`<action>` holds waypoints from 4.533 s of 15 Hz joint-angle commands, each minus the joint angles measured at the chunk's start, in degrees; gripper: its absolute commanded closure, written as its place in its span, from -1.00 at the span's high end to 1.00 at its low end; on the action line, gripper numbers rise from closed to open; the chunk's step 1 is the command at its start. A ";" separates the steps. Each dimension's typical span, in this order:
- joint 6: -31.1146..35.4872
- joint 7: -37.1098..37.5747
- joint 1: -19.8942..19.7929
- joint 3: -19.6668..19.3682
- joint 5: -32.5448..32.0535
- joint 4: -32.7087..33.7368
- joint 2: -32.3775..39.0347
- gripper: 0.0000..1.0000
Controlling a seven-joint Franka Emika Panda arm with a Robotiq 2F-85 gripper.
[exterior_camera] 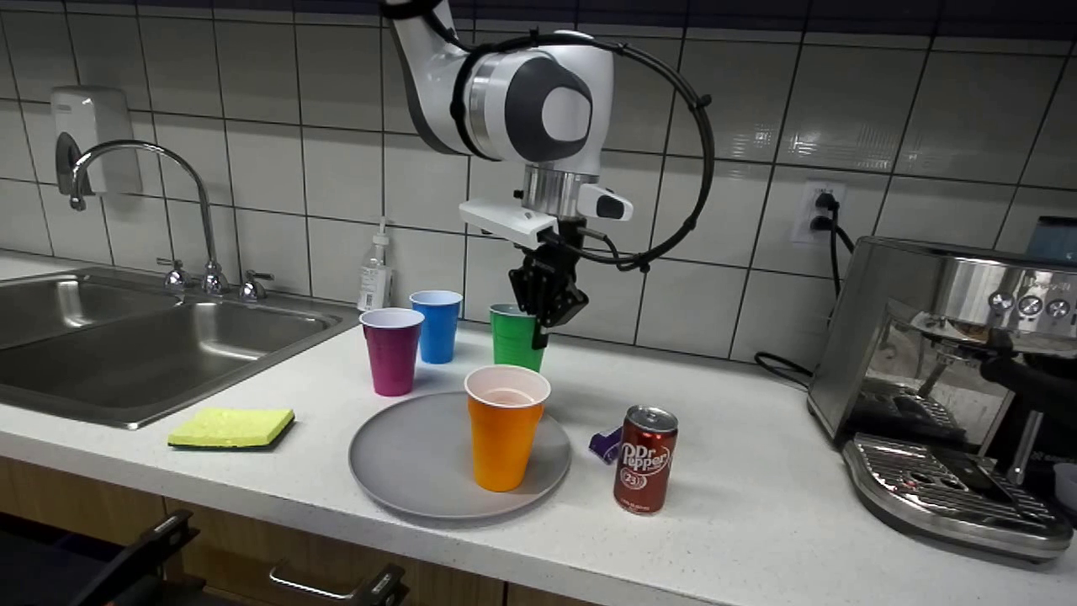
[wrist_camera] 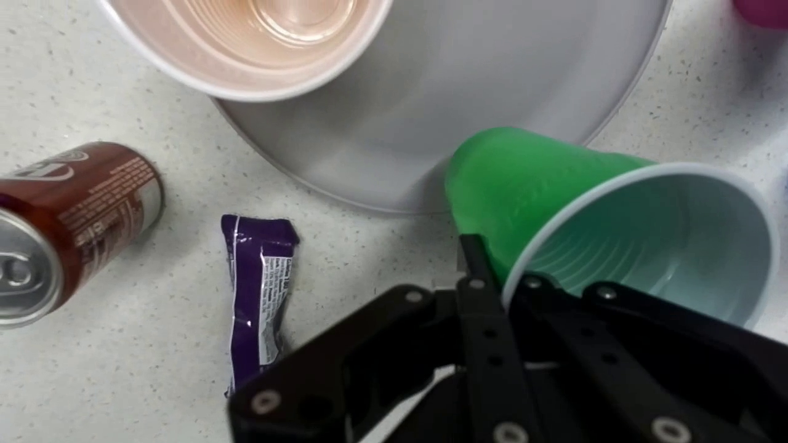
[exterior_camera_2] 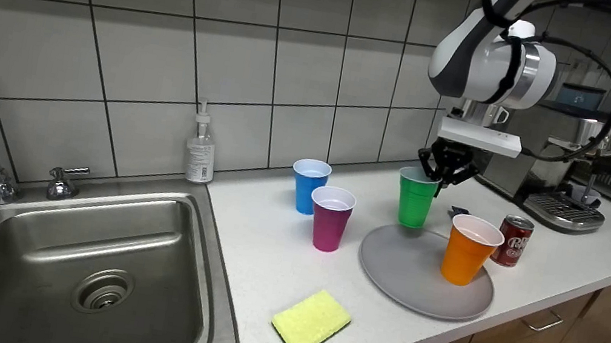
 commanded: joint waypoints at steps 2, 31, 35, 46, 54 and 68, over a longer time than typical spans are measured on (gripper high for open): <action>-1.61 -1.81 -1.43 1.15 -0.73 -0.98 -1.00 -0.99; 3.66 -4.02 -1.49 1.04 -4.54 -3.47 0.99 -0.46; 3.20 -4.44 -1.65 1.19 -4.29 -3.42 0.64 -0.02; 2.34 -5.85 -2.06 1.62 -3.24 -2.82 -0.48 1.00; 1.84 -7.37 -2.00 2.91 -0.26 -1.05 -2.24 1.00; 3.67 -4.80 0.97 8.65 4.83 5.05 0.55 1.00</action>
